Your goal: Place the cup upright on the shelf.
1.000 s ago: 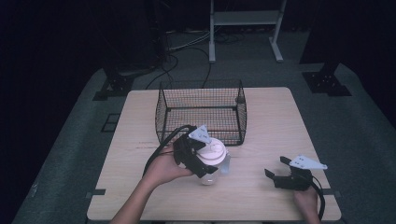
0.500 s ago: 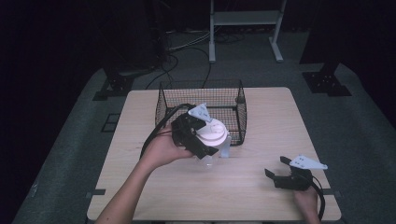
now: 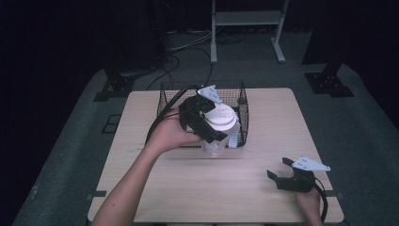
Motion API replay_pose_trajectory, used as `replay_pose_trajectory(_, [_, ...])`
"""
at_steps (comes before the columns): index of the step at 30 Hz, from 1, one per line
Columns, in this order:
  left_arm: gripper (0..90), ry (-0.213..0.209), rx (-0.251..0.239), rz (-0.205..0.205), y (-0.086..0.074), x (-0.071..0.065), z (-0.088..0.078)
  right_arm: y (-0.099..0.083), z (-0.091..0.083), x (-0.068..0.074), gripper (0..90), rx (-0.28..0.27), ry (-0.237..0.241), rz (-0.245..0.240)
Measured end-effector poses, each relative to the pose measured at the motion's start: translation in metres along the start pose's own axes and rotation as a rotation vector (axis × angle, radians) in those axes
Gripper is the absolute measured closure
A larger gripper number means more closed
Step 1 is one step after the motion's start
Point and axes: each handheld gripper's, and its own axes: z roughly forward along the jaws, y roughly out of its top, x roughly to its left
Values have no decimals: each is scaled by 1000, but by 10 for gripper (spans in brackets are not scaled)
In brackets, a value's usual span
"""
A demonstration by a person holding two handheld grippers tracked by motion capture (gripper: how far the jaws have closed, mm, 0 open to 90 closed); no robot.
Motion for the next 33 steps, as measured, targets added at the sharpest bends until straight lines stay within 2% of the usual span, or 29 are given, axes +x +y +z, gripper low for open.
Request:
replay_pose_trajectory(9, [55, 17, 42, 11, 26, 14, 3, 0, 0, 0, 129, -1, 0, -4])
replay_pose_trajectory(16, [55, 26, 54, 10, 40, 24, 7, 0, 0, 0, 129, -2, -1, -2])
replay_pose_trajectory(24, [56, 47, 48, -27, 40, 42, 10, 0, -1, 0, 129, -5, -1, 3])
replay_pose_trajectory(33, [55, 94, 63, -89, 44, 71, 10, 0, -1, 0, 129, -4, 0, 4])
